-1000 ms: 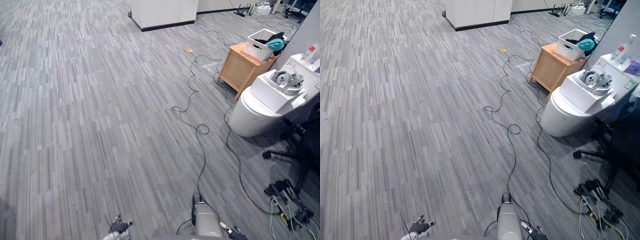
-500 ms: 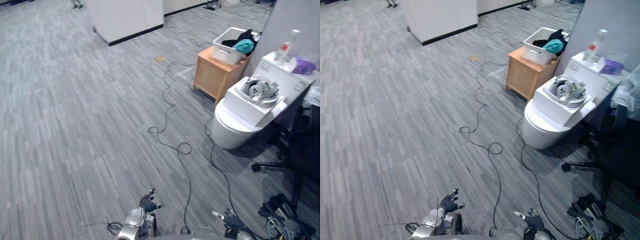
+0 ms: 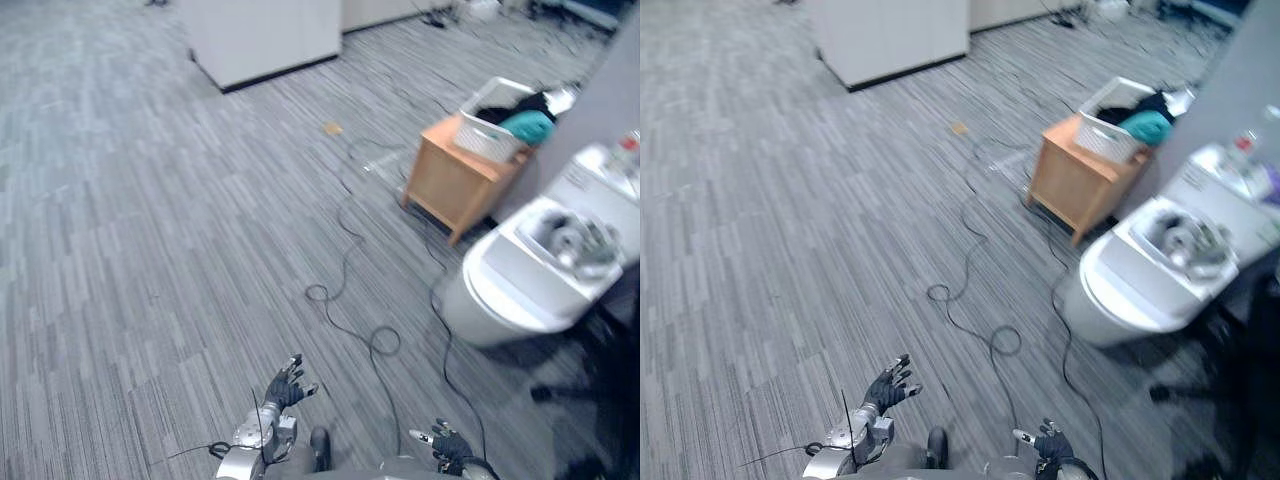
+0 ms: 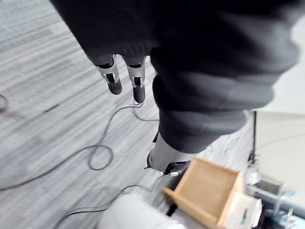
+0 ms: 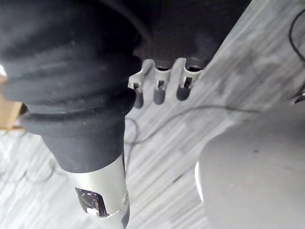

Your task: Organize washtable

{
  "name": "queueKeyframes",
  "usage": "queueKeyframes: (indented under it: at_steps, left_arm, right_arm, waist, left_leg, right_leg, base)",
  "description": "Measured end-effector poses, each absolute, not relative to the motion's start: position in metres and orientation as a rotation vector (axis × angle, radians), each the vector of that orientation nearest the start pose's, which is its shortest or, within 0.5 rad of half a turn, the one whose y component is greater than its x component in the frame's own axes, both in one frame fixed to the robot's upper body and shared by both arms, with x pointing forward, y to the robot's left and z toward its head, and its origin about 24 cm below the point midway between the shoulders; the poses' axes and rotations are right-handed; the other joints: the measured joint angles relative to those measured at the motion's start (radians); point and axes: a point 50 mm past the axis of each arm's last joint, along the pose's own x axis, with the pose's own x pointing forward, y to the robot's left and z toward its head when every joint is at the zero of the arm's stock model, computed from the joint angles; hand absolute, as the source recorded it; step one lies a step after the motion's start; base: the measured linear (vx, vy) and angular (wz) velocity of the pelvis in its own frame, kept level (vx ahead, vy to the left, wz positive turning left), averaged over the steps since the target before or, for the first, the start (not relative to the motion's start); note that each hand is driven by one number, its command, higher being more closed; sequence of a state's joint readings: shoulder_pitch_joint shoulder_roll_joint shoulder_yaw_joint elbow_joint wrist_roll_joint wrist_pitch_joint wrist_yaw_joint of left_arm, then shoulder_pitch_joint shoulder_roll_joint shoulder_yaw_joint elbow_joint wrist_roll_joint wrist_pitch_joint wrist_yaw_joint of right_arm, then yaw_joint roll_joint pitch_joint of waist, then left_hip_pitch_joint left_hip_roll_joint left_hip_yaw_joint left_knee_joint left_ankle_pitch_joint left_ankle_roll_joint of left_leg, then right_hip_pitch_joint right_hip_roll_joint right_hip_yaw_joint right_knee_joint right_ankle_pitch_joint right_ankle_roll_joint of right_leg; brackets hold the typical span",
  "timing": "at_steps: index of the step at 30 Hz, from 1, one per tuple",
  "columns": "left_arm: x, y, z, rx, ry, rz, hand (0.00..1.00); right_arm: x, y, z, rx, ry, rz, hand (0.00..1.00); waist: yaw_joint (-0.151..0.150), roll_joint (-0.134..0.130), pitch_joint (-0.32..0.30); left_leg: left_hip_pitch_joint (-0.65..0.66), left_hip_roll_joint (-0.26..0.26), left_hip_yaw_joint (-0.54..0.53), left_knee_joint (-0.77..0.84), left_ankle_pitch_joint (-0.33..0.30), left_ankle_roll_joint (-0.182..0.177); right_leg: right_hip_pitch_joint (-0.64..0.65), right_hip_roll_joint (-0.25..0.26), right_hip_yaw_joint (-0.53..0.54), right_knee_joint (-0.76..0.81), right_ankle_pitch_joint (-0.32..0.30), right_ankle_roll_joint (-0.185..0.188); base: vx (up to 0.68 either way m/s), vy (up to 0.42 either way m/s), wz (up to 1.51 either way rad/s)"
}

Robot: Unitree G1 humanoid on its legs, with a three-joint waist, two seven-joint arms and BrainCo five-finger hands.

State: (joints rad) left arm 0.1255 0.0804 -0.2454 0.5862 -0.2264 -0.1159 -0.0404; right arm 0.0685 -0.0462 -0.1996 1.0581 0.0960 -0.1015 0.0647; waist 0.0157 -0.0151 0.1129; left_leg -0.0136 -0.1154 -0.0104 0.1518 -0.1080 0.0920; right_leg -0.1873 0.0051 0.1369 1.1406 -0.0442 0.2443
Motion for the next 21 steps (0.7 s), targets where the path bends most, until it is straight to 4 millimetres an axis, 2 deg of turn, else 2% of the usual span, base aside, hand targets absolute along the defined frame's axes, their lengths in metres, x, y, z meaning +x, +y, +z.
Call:
queueKeyframes:
  at_steps: [1,2,3,4,5,6,7,8,9,10,11,12,13,15,16,17,18,19,20,21]
  left_arm:
    - [0.168,0.129,-0.102,-0.112,0.616,-0.142,0.00]
    - [0.167,0.128,-0.102,-0.119,0.618,-0.139,0.00]
    - [0.166,0.129,-0.103,-0.123,0.623,-0.136,0.00]
    - [0.166,0.131,-0.103,-0.134,0.628,-0.119,0.00]
    - [0.166,0.133,-0.103,-0.139,0.633,-0.111,0.00]
    - [0.165,0.134,-0.104,-0.143,0.642,-0.100,0.00]
    - [0.166,0.139,-0.104,-0.145,0.638,-0.078,0.00]
    - [0.166,0.142,-0.104,-0.144,0.637,-0.063,0.00]
    - [0.163,0.148,-0.106,-0.128,0.647,-0.023,0.00]
    - [0.153,0.159,-0.112,-0.116,0.681,0.036,0.00]
    - [0.149,0.163,-0.115,-0.126,0.697,0.068,0.00]
    - [0.143,0.165,-0.119,-0.186,0.721,0.148,0.00]
    - [0.135,0.163,-0.125,-0.270,0.749,0.239,0.00]
    - [0.124,0.163,-0.135,-0.317,0.809,0.317,0.00]
    - [0.118,0.167,-0.139,-0.356,0.836,0.393,0.00]
    - [0.119,0.170,-0.139,-0.364,0.831,0.417,0.00]
    - [0.118,0.175,-0.139,-0.382,0.825,0.464,0.00]
    - [0.117,0.176,-0.139,-0.391,0.820,0.479,0.00]
    - [0.118,0.176,-0.140,-0.407,0.815,0.515,0.00]
    - [0.118,0.176,-0.140,-0.415,0.818,0.532,0.00]
  right_arm:
    - [0.107,-0.194,-0.156,0.168,0.978,-0.229,0.00]
    - [0.109,-0.195,-0.155,0.169,0.969,-0.234,0.00]
    - [0.111,-0.197,-0.153,0.171,0.952,-0.243,0.00]
    - [0.114,-0.198,-0.151,0.171,0.932,-0.246,0.00]
    - [0.116,-0.198,-0.150,0.170,0.925,-0.246,0.00]
    - [0.116,-0.199,-0.149,0.167,0.919,-0.249,0.00]
    - [0.115,-0.199,-0.150,0.157,0.926,-0.244,0.00]
    - [0.115,-0.198,-0.151,0.152,0.931,-0.242,0.00]
    - [0.114,-0.193,-0.152,0.152,0.945,-0.222,0.00]
    - [0.113,-0.185,-0.154,0.162,0.962,-0.204,0.00]
    - [0.112,-0.184,-0.154,0.160,0.968,-0.197,0.00]
    - [0.115,-0.191,-0.152,0.129,0.960,-0.193,0.00]
    - [0.119,-0.196,-0.149,0.092,0.947,-0.194,0.00]
    - [0.120,-0.199,-0.149,0.072,0.948,-0.207,0.00]
    - [0.120,-0.195,-0.150,0.080,0.953,-0.219,0.00]
    - [0.120,-0.193,-0.150,0.083,0.954,-0.221,0.00]
    - [0.119,-0.190,-0.151,0.088,0.958,-0.221,0.00]
    - [0.120,-0.190,-0.151,0.087,0.957,-0.220,0.00]
    - [0.118,-0.192,-0.152,0.082,0.964,-0.223,0.00]
    - [0.116,-0.193,-0.152,0.080,0.970,-0.225,0.00]
  waist:
    - [-0.007,0.007,0.001]
    - [-0.009,0.011,0.002]
    - [-0.011,0.033,0.005]
    - [-0.018,0.037,0.003]
    - [-0.023,0.043,0.004]
    - [-0.030,0.055,-0.001]
    - [-0.027,0.050,-0.004]
    - [-0.026,0.043,-0.006]
    - [-0.024,0.024,-0.018]
    - [-0.031,-0.007,-0.035]
    - [-0.034,-0.015,-0.038]
    - [-0.029,0.017,-0.038]
    - [-0.013,0.059,-0.025]
    - [0.000,0.086,-0.018]
    - [0.000,0.062,-0.006]
    - [0.001,0.052,-0.003]
    - [0.000,0.042,-0.007]
    - [0.000,0.042,-0.008]
    - [0.000,0.048,-0.011]
    - [0.000,0.055,-0.015]
  left_leg:
    - [0.052,-0.008,-0.047,-0.019,-0.013,0.011]
    - [0.076,-0.008,-0.069,-0.024,-0.022,0.014]
    - [0.114,-0.005,-0.116,-0.032,-0.041,0.020]
    - [0.147,0.006,-0.160,-0.029,-0.070,0.022]
    - [0.164,0.014,-0.182,-0.028,-0.081,0.019]
    - [0.193,0.043,-0.219,-0.028,-0.107,0.003]
    - [0.218,0.059,-0.238,-0.015,-0.144,-0.023]
    - [0.227,0.064,-0.241,-0.002,-0.167,-0.036]
    - [0.244,0.074,-0.236,0.030,-0.204,-0.070]
    - [0.225,0.068,-0.220,0.140,-0.236,-0.118]
    - [0.199,0.067,-0.193,0.234,-0.242,-0.131]
    - [0.104,0.117,-0.103,0.509,-0.217,-0.159]
    - [-0.014,0.191,-0.045,0.777,-0.078,-0.153]
    - [-0.106,0.272,0.001,0.941,-0.079,-0.140]
    - [-0.132,0.293,0.066,0.885,-0.096,-0.131]
    - [-0.130,0.291,0.089,0.821,-0.108,-0.140]
    - [-0.127,0.287,0.124,0.676,-0.118,-0.152]
    - [-0.123,0.286,0.131,0.593,-0.121,-0.157]
    - [-0.093,0.271,0.124,0.326,-0.096,-0.177]
    - [-0.084,0.272,0.121,0.241,-0.072,-0.180]
  right_leg:
    - [-0.058,-0.034,-0.058,0.028,-0.056,-0.086]
    - [-0.087,-0.047,-0.085,0.018,-0.085,-0.131]
    - [-0.148,-0.060,-0.116,-0.044,-0.128,-0.184]
    - [-0.193,-0.061,-0.107,-0.171,-0.153,-0.199]
    - [-0.200,-0.058,-0.101,-0.261,-0.153,-0.200]
    - [-0.197,-0.054,-0.097,-0.502,-0.140,-0.194]
    - [-0.191,-0.051,-0.087,-0.706,-0.098,-0.186]
    - [-0.193,-0.051,-0.072,-0.776,-0.077,-0.193]
    - [-0.199,-0.052,-0.072,-0.826,-0.047,-0.209]
    - [-0.194,-0.068,-0.084,-0.798,0.012,-0.218]
    - [-0.189,-0.068,-0.102,-0.767,0.052,-0.213]
    - [-0.163,-0.034,-0.132,-0.723,0.018,-0.245]
    - [-0.115,0.013,-0.153,-0.728,-0.022,-0.271]
    - [-0.043,0.041,-0.178,-0.755,-0.044,-0.304]
    - [0.039,0.025,-0.197,-0.812,-0.046,-0.307]
    - [0.068,0.014,-0.200,-0.838,-0.046,-0.306]
    - [0.119,0.002,-0.205,-0.889,-0.046,-0.306]
    - [0.137,0.001,-0.207,-0.909,-0.048,-0.303]
    - [0.156,0.004,-0.210,-0.935,-0.053,-0.294]
    - [0.156,0.011,-0.209,-0.934,-0.059,-0.286]
  base:
    - [0.41,-0.039,0.97]
    - [0.40,-0.064,1.06]
    - [0.40,-0.095,1.08]
    - [0.41,-0.118,1.07]
    - [0.43,-0.164,1.12]
    - [0.44,-0.198,0.98]
    - [0.46,-0.217,0.89]
    - [0.48,-0.259,0.62]
    - [0.66,-0.376,0.63]
    - [0.69,-0.403,0.67]
    - [0.59,-0.358,0.55]
    - [0.44,-0.270,0.22]
    - [0.52,-0.298,0.00]
    - [0.54,-0.297,0.02]
    - [0.42,-0.263,0.16]
    - [0.44,-0.301,0.18]
    - [0.24,-0.170,0.11]
    - [0.33,-0.172,0.05]
    - [0.26,-0.092,-0.04]
    - [0.31,-0.043,-0.12]
